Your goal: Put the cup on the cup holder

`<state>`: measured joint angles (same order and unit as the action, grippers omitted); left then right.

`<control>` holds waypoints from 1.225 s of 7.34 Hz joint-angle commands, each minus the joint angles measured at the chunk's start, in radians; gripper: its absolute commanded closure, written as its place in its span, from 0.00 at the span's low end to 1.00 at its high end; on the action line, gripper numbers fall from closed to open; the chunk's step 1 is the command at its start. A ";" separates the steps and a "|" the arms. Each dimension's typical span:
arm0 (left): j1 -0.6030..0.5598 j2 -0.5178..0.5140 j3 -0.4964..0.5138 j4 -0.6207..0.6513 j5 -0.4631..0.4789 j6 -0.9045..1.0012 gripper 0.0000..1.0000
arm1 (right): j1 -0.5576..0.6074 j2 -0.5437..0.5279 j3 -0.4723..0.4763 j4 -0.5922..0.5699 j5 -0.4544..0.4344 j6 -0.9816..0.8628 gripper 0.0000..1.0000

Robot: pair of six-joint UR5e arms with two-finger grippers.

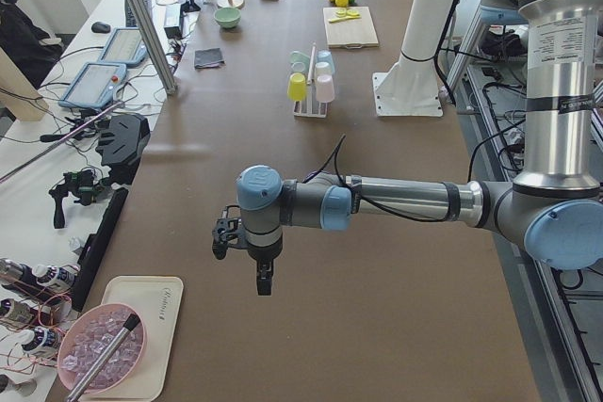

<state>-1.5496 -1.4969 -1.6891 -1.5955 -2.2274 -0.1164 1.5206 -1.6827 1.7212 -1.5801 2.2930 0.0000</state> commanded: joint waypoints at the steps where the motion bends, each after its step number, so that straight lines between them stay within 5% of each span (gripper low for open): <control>1: -0.001 0.001 0.003 0.000 -0.001 0.003 0.01 | 0.000 0.000 0.000 0.000 0.000 0.000 0.00; 5: -0.001 0.001 -0.004 0.003 -0.106 0.001 0.01 | 0.000 -0.002 0.000 0.000 0.002 0.000 0.00; 9: -0.001 0.001 -0.001 -0.001 -0.110 0.003 0.01 | 0.006 -0.003 0.001 0.000 0.014 0.000 0.00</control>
<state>-1.5509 -1.4957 -1.6915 -1.5965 -2.3370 -0.1144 1.5236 -1.6847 1.7225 -1.5800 2.2995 0.0000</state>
